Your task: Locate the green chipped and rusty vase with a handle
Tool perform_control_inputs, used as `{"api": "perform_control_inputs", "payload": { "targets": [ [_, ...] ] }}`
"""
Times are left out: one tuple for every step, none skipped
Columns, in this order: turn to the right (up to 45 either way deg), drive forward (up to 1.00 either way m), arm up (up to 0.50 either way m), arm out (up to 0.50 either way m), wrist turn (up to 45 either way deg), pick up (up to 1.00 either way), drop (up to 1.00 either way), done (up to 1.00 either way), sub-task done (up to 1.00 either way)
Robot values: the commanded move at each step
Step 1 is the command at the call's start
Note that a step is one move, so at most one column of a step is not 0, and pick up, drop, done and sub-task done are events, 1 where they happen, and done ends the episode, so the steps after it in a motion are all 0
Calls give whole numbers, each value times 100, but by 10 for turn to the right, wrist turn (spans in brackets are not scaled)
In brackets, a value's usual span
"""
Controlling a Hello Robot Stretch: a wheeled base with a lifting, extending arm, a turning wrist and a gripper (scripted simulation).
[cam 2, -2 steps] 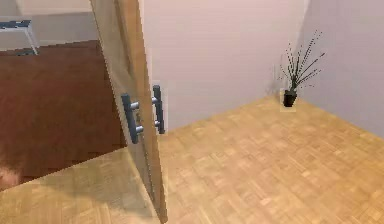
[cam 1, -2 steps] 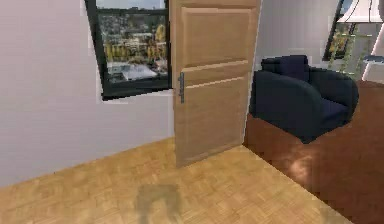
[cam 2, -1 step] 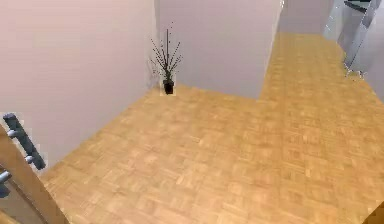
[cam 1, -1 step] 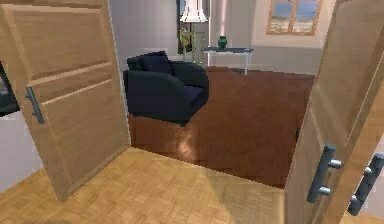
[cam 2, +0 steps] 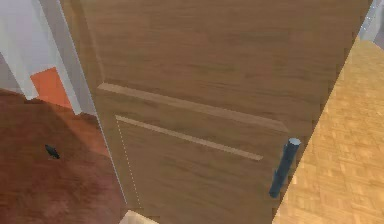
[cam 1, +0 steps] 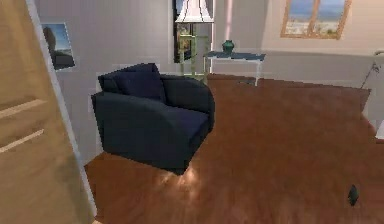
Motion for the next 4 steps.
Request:
{"api": "perform_control_inputs", "payload": {
  "targets": [
    [-30,0,0,0,0,0,0,0,0],
    [-360,0,0,0,0,0,0,0,0],
    [0,30,0,0,0,0,0,0,0],
    [450,0,0,0,0,0,0,0,0]
  ]
}}
